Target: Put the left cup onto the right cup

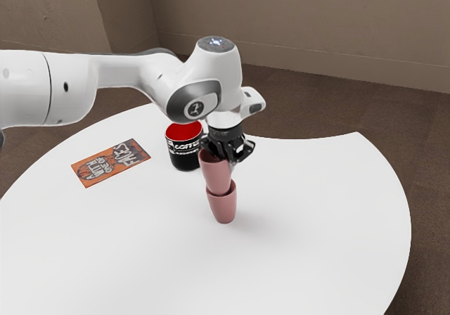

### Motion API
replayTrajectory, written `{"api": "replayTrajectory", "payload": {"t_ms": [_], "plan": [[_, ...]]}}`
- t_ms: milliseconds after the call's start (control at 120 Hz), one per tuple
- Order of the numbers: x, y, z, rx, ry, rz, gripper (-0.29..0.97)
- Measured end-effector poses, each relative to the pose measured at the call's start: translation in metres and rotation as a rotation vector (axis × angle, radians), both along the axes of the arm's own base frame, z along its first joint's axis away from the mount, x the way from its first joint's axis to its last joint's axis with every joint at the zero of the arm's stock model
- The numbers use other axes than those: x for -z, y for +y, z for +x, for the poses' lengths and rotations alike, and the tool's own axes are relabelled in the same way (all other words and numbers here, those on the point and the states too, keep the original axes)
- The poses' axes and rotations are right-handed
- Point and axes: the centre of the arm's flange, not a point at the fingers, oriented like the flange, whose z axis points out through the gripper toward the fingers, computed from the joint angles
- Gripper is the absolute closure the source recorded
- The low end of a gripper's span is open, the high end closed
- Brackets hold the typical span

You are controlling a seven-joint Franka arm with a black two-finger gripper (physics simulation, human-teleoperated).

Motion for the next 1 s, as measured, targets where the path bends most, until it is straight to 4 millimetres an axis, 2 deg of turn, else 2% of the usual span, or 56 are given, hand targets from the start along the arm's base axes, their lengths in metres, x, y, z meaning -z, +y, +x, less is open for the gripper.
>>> {"api": "replayTrajectory", "payload": {"t_ms": [200, 725, 900, 1000], "plan": [[0.001, 0.0, 0.004, -0.009, -0.005, -0.005, 0.78], [0.029, 0.005, 0.012, -0.023, 0.012, -0.013, 0.78], [0.031, 0.005, 0.013, -0.023, 0.009, -0.021, 0.41], [0.031, 0.005, 0.013, -0.022, 0.006, -0.023, 0.25]]}}
